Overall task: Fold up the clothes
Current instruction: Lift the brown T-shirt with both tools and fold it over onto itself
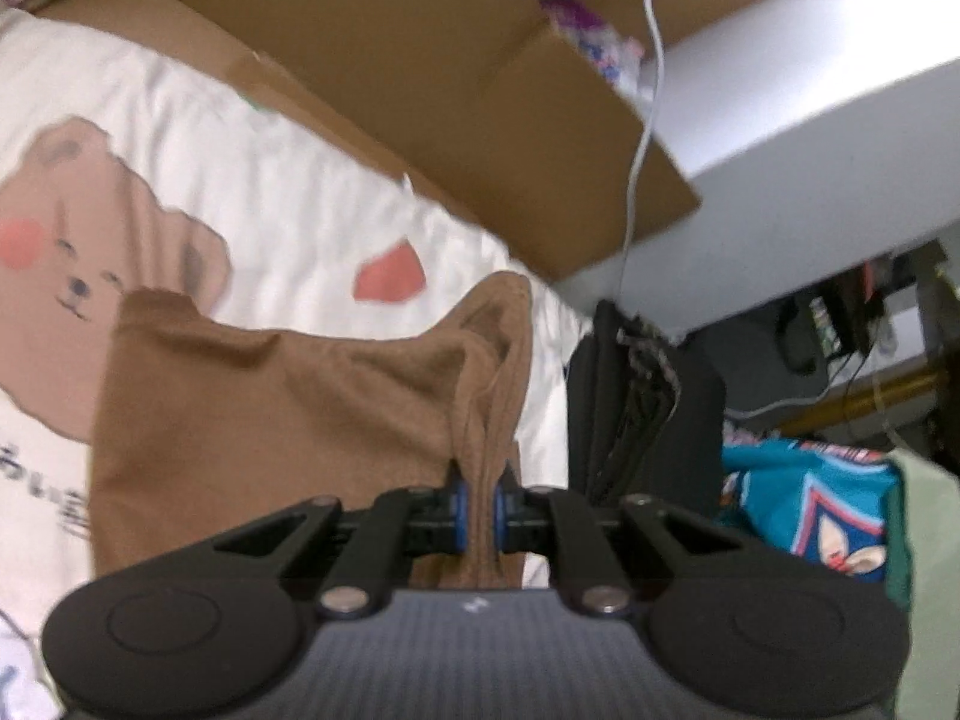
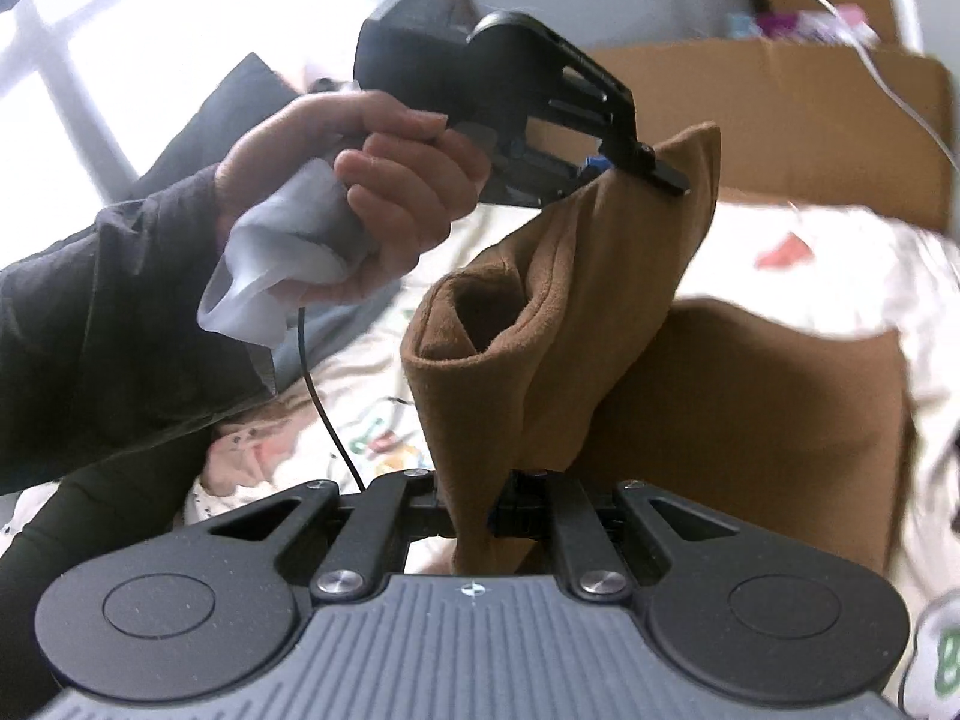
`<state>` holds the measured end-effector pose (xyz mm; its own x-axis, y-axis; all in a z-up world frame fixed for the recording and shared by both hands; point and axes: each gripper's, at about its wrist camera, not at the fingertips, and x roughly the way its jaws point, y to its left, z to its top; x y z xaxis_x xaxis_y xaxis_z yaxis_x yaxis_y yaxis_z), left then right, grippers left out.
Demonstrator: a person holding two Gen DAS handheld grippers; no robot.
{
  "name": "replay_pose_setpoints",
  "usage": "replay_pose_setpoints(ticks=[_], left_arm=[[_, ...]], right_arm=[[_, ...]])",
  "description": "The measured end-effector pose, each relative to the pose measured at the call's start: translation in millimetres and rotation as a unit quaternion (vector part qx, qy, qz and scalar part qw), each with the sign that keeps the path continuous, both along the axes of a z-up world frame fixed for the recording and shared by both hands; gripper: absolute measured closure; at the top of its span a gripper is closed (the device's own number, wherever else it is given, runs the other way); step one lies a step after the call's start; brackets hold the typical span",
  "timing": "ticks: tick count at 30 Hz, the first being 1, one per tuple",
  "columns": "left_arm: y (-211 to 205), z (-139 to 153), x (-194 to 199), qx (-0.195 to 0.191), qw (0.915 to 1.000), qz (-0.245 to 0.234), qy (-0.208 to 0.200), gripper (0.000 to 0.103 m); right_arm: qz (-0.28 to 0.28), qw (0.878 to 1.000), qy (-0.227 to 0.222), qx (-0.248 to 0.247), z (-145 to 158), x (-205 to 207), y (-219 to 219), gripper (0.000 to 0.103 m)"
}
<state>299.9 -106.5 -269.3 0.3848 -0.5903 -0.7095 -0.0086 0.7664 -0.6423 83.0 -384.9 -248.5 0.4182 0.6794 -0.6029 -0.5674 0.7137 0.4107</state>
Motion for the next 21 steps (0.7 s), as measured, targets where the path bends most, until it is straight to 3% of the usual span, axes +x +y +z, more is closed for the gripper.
replay_pose_setpoints(ticks=[10,18,19,21], left_arm=[[-81,-47,3,0.072,0.9965,-0.038,0.018,0.094],[-115,-58,6,0.102,0.9933,-0.051,0.019,0.094],[-117,-61,6,0.105,0.993,-0.049,0.021,0.094],[-120,-65,7,0.112,0.9923,-0.046,0.026,0.094]], right_arm=[[-0.09,0.993,0.068,0.039,-59,-2,-53,0.097],[-0.136,0.982,0.112,0.072,-74,1,-63,0.093],[-0.14,0.981,0.117,0.071,-74,1,-62,0.09],[-0.144,0.979,0.131,0.067,-75,5,-63,0.066]])
